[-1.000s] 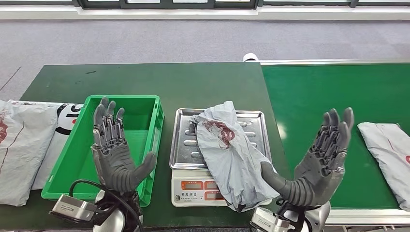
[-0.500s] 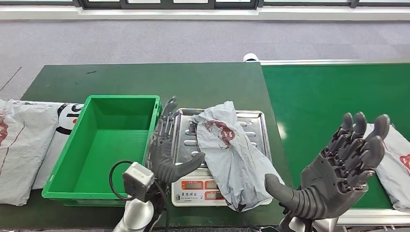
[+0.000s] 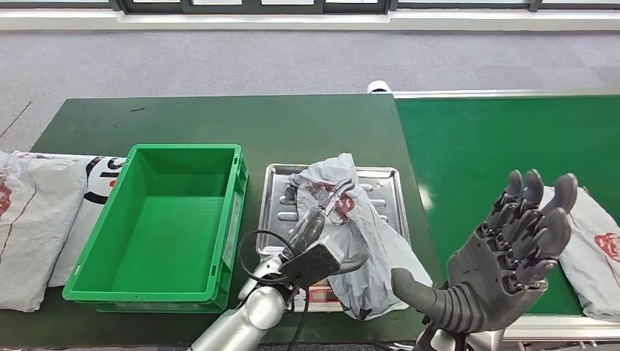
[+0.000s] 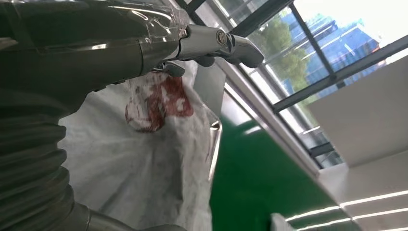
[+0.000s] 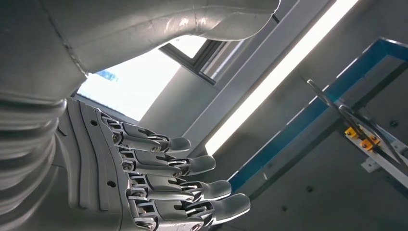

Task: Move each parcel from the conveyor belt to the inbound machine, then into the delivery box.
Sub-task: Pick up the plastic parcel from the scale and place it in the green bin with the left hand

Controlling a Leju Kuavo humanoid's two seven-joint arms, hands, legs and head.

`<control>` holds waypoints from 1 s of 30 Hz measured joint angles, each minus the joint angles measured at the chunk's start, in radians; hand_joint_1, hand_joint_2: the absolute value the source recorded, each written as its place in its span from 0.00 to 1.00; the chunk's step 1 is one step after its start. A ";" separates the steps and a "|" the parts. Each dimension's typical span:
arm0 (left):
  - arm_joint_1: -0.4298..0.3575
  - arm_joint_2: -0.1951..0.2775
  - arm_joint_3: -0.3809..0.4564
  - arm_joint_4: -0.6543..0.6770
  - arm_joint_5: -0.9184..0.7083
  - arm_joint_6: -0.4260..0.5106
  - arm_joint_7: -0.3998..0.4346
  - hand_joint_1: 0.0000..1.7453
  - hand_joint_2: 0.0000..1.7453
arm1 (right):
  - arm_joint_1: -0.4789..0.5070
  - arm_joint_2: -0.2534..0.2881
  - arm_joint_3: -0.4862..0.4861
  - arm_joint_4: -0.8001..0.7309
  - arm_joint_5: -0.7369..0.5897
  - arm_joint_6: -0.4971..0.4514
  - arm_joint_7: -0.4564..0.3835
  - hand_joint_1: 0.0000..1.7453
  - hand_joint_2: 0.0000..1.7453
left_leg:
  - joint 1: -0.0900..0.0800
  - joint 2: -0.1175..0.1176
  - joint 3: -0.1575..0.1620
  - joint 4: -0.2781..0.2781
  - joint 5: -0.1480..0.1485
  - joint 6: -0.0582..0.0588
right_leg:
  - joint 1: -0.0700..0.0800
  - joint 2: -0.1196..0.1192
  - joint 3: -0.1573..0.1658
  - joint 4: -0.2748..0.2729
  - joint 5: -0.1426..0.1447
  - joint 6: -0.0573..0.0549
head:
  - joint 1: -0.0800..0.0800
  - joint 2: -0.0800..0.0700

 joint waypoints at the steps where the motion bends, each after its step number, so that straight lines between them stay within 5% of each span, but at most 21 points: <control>1: -0.012 -0.004 -0.008 0.030 -0.014 0.000 0.009 0.00 1.00 | 0.000 0.000 0.000 0.001 0.000 0.000 0.000 0.00 1.00 | 0.000 0.000 0.000 0.000 0.000 0.000 | 0.000 0.000 0.000 0.000 0.000 0.000 | 0.000 0.000; 12: -0.101 -0.047 -0.058 0.246 -0.131 0.013 0.099 0.01 1.00 | 0.000 0.000 0.000 0.006 -0.002 0.000 0.000 0.00 1.00 | 0.000 0.000 0.000 0.000 0.000 0.000 | 0.000 0.000 0.000 0.000 0.000 0.000 | 0.000 0.000; 16: -0.114 -0.054 -0.061 0.278 -0.150 0.020 0.111 0.97 1.00 | -0.002 0.001 0.000 0.012 -0.004 0.000 0.000 0.00 1.00 | 0.000 -0.001 -0.001 0.000 0.000 0.000 | 0.000 0.000 0.000 0.000 0.000 0.000 | 0.000 0.000; 30: -0.140 -0.069 -0.062 0.333 -0.192 0.031 0.110 1.00 1.00 | -0.005 0.003 0.000 0.035 -0.012 0.000 0.001 0.00 1.00 | 0.000 -0.001 -0.001 0.000 0.000 0.000 | 0.000 -0.001 0.000 0.000 0.000 0.000 | 0.000 0.000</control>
